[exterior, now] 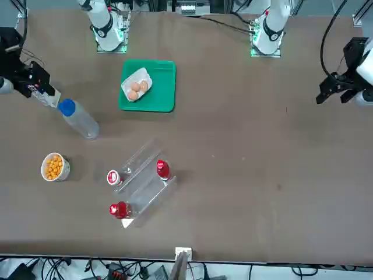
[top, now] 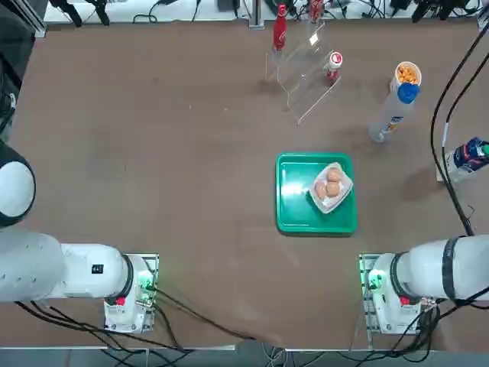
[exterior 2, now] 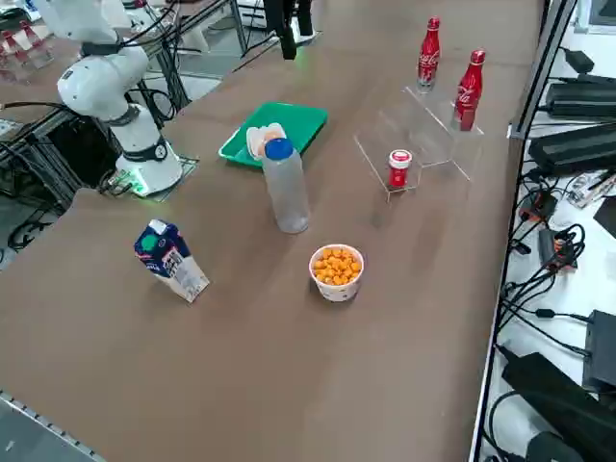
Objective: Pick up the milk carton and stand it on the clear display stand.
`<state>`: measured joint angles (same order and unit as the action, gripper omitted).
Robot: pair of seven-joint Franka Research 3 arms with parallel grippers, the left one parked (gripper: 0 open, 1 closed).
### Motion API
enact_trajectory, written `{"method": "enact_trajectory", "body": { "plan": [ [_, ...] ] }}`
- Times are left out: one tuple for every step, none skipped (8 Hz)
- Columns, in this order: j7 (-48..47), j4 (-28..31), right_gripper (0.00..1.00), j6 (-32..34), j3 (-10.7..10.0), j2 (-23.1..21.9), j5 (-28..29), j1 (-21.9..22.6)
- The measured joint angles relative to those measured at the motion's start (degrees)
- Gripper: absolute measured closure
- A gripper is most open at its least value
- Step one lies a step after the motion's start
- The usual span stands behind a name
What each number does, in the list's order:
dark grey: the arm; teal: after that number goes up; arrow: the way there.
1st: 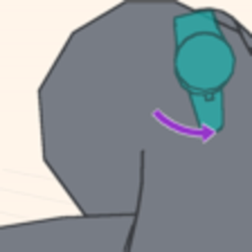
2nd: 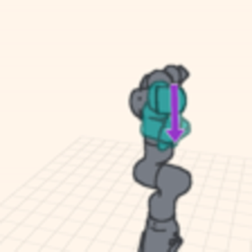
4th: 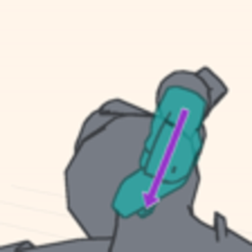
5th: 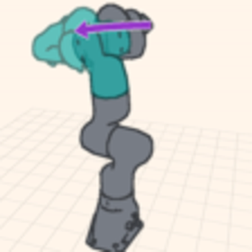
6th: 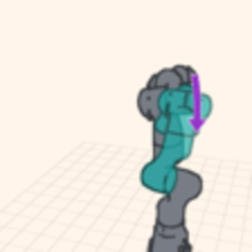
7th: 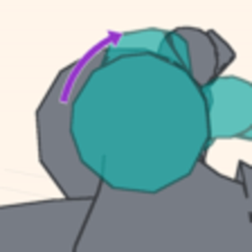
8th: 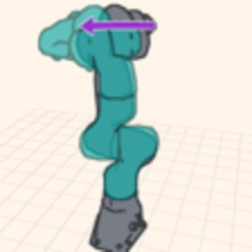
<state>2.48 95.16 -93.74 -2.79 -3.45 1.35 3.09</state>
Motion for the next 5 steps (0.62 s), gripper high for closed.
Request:
{"method": "enact_trajectory", "body": {
  "plan": [
    [0.01,0.0,0.0,0.0,0.0,0.0,0.0,0.0],
    [0.02,-0.03,0.0,0.04,0.0,0.0,0.0,0.0],
    [0.02,-0.16,0.0,0.58,0.01,0.01,0.0,0.0],
    [0.05,-0.28,0.0,1.71,0.02,0.05,-0.26,0.01],
    [1.16,-0.27,0.0,2.7,0.02,0.12,-1.09,0.01]
  ]
}}
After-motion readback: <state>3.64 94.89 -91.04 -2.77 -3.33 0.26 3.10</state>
